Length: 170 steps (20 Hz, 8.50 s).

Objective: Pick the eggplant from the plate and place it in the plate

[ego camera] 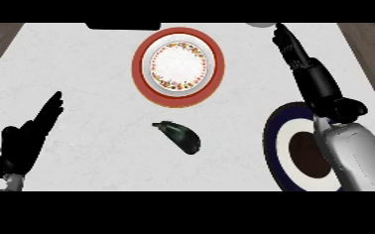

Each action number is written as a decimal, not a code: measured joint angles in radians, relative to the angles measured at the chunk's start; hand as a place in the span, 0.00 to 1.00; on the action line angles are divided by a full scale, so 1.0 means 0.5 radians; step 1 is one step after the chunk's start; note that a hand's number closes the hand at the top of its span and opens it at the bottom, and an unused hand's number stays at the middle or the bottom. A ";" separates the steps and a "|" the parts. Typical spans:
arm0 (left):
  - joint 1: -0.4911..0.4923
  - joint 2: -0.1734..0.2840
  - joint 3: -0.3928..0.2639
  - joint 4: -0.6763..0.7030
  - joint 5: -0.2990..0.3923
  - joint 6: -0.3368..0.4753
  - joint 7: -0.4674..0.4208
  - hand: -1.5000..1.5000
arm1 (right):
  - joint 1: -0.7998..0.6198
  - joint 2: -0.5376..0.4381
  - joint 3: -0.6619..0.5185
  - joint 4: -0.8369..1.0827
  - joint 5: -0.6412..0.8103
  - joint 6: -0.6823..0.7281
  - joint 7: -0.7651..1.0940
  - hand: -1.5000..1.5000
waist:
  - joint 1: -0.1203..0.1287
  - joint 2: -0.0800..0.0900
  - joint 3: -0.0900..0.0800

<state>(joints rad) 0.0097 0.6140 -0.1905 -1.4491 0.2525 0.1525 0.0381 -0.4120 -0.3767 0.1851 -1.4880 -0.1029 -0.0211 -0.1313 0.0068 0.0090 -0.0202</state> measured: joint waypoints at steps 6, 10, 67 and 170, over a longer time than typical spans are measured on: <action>-0.184 -0.123 -0.033 -0.053 0.022 0.005 0.000 0.50 | -0.165 0.244 0.405 0.233 -0.206 0.530 0.120 1.00 | 0.190 0.068 0.031; -0.272 -0.232 -0.071 -0.053 0.061 0.014 0.045 0.50 | -0.380 0.246 0.556 0.382 -0.061 0.719 -0.023 0.00 | 0.228 0.063 0.033; -0.486 -0.496 0.100 0.205 -0.049 -0.001 0.156 0.50 | -1.374 0.750 1.783 2.104 1.091 0.973 -1.105 0.00 | 0.094 0.005 0.040; -0.380 -0.632 0.284 0.138 -0.233 -0.095 0.198 0.50 | -0.974 0.753 0.718 1.120 0.233 -2.057 0.738 0.00 | 0.014 -0.012 0.041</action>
<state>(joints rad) -0.1801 0.2980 -0.0484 -1.3802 0.1358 0.1052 0.1370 -0.8989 -0.0003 0.5441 -0.9279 0.0138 -1.0496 0.2375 0.0135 0.0031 0.0003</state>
